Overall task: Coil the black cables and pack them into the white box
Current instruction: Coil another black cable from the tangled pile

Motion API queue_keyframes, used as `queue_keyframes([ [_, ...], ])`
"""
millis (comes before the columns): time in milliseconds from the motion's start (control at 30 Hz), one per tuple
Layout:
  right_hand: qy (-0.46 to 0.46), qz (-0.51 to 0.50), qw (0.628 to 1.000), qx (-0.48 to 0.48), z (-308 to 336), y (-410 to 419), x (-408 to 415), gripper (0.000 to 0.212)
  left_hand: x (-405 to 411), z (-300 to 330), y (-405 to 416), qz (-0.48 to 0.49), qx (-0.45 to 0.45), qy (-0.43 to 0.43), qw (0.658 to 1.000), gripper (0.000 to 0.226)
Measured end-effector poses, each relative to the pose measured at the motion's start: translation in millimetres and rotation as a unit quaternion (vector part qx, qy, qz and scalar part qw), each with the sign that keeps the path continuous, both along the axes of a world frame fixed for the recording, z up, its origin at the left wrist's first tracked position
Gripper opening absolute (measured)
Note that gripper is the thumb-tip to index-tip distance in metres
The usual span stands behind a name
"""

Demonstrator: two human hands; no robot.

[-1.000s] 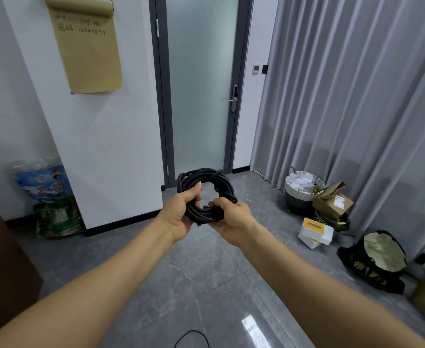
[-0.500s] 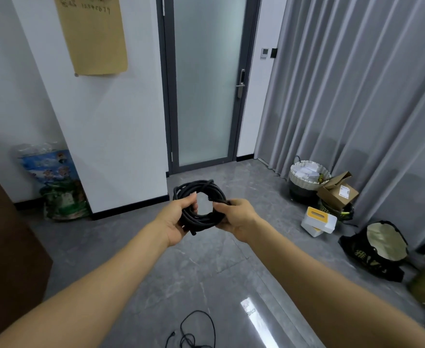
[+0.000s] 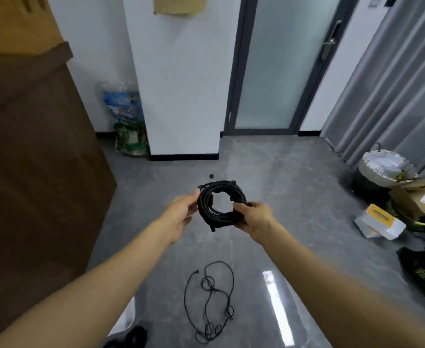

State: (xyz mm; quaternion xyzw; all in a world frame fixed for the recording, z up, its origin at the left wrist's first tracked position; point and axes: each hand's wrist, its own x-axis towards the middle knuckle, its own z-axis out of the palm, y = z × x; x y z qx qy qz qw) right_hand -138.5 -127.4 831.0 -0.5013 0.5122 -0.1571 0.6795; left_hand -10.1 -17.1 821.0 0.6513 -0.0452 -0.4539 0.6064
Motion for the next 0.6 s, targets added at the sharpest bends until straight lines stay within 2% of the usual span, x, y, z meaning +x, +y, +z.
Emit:
queue_keyframes([
  [133,0.021,0.050,0.998,0.035,-62,16,-1,0.014,-22,-60,47,0.083,0.084,-0.033,0.992,0.028],
  [433,0.088,0.103,0.985,0.111,-220,87,-5,0.014,-42,-215,142,0.123,0.195,-0.021,0.973,0.015],
  [600,0.124,0.131,0.976,0.118,-326,126,11,0.017,-35,-320,192,0.116,0.246,-0.035,0.962,0.018],
])
